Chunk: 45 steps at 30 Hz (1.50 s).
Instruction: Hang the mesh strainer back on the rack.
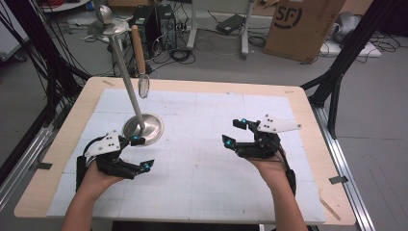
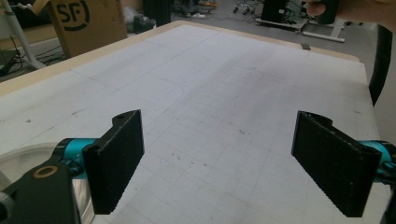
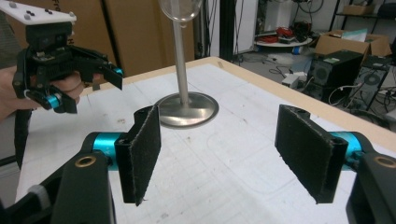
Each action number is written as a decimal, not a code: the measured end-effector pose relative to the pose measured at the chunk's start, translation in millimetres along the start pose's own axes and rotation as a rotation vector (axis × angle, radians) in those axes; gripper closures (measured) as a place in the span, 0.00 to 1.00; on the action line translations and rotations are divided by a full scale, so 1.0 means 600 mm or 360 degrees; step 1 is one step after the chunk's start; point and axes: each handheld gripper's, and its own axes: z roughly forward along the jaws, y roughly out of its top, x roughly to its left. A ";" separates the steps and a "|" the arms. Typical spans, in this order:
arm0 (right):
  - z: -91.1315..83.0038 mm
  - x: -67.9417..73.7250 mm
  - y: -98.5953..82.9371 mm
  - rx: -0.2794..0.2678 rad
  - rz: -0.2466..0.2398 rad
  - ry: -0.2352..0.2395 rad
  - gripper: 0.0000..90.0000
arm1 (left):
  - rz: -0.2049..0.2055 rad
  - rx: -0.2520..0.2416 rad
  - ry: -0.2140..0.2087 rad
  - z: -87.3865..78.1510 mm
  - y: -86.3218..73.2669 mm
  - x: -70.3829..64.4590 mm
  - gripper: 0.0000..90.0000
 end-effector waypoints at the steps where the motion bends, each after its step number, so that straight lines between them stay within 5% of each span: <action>1: -0.002 -0.001 -0.005 -0.0001 0.0008 -0.0003 0.34 | -0.0001 -0.0001 0.0000 0.000 0.000 0.000 0.20; 22: -0.024 -0.002 -0.069 -0.0004 0.0070 -0.0025 0.32 | -0.0009 -0.0010 0.0004 0.000 -0.004 0.001 0.19; 45: -0.016 0.004 -0.099 0.0093 0.0127 0.0024 0.25 | -0.0016 -0.0039 -0.0013 0.000 -0.002 0.002 0.19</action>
